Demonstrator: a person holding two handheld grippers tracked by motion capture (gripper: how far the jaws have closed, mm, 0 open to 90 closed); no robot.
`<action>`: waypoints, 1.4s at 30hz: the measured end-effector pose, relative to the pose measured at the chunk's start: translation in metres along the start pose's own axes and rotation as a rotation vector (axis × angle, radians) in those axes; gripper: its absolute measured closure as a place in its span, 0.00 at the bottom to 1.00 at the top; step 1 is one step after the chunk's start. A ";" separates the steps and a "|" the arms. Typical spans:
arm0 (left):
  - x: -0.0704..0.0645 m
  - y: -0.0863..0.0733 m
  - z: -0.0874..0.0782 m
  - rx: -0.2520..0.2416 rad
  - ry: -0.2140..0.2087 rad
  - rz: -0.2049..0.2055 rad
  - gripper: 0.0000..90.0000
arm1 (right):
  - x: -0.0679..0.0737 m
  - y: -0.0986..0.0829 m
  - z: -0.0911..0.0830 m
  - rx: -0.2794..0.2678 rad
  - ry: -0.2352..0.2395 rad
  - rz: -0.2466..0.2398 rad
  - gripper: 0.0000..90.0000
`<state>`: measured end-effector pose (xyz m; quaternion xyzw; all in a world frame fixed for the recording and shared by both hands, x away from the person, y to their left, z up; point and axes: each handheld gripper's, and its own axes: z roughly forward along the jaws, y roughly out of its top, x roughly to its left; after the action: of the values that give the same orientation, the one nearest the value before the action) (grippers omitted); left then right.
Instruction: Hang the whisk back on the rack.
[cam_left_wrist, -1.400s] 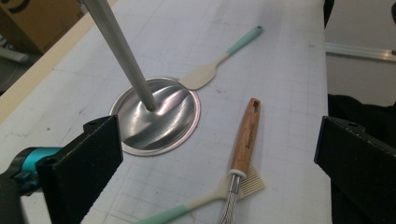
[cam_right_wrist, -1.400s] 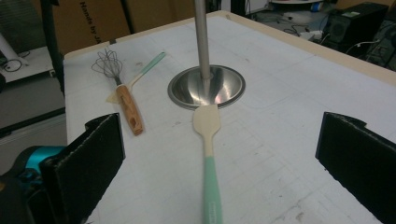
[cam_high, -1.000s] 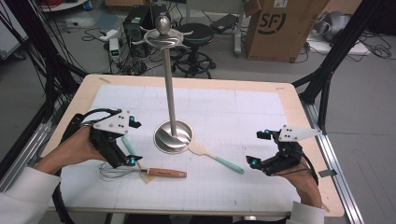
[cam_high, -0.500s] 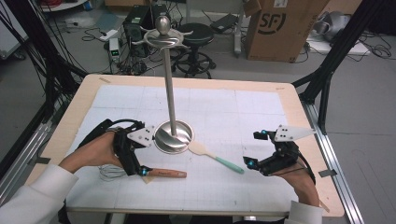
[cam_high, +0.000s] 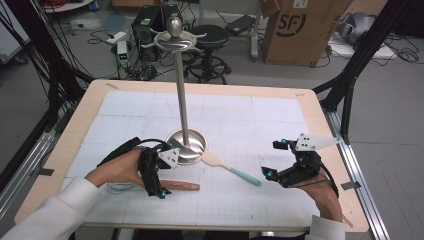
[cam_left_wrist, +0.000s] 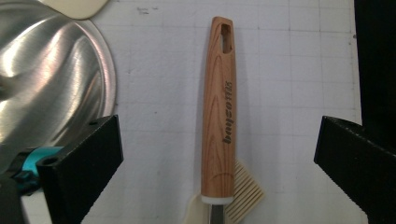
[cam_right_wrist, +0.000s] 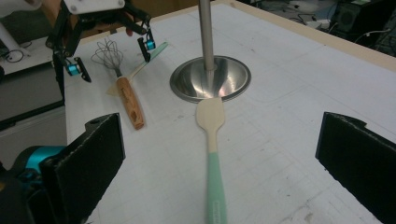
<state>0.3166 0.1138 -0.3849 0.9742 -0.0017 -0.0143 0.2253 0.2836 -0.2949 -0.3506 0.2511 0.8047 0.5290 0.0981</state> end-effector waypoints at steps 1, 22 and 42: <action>0.000 0.000 0.003 0.010 -0.005 0.004 0.02 | 0.000 0.000 -0.001 0.001 0.002 0.009 0.00; 0.002 0.000 0.024 0.124 -0.048 -0.002 0.35 | 0.000 0.000 0.003 0.001 0.008 -0.002 0.00; -0.001 0.002 0.025 0.200 0.011 0.011 0.76 | 0.000 0.001 0.007 0.009 0.021 -0.001 0.00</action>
<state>0.3146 0.1014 -0.4064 0.9919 -0.0070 -0.0073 0.1268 0.2868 -0.2888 -0.3523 0.2455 0.8082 0.5278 0.0889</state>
